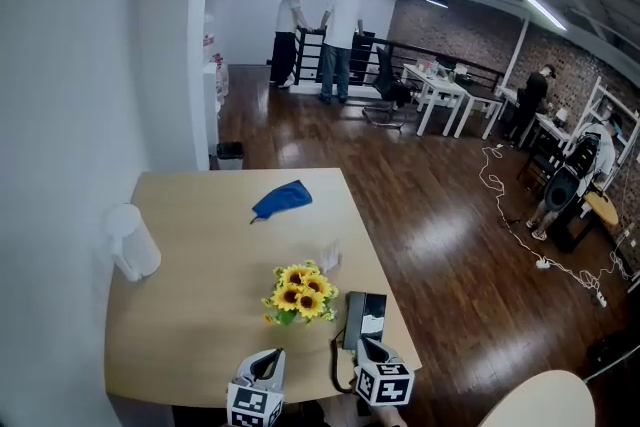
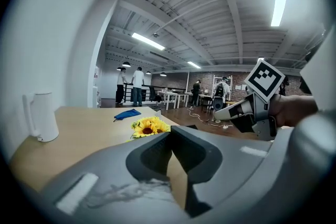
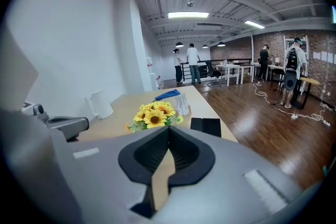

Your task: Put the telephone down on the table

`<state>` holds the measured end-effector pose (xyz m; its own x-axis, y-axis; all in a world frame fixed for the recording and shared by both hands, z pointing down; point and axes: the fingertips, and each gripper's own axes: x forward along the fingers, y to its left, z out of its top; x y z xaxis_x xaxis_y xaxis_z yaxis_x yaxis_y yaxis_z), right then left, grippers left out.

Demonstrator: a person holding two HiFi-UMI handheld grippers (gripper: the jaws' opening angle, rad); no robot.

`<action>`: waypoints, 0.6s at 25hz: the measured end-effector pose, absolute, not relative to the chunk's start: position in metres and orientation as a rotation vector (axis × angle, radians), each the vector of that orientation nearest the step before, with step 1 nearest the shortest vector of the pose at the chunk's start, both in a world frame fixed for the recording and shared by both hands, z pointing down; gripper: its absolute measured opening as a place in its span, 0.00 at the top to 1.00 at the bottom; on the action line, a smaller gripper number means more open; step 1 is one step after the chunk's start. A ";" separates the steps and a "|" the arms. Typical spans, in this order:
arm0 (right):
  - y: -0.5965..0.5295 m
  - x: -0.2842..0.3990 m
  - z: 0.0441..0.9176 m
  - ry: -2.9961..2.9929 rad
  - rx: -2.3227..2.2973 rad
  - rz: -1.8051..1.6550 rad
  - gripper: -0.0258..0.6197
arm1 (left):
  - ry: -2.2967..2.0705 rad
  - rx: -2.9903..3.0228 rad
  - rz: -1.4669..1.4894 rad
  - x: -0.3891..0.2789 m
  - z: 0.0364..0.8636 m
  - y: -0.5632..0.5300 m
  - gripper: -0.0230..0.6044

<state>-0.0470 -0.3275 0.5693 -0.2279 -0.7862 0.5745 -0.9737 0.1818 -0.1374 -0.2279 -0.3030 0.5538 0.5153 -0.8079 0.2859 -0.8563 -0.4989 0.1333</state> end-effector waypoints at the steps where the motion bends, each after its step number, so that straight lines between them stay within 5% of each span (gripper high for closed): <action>1: -0.319 -0.053 0.568 -2.086 1.665 0.682 0.97 | -1.394 2.509 0.272 -0.233 0.554 -0.297 0.94; 15: -0.239 -0.098 0.544 -2.122 1.726 0.633 0.97 | -1.301 2.585 0.224 -0.255 0.535 -0.245 0.94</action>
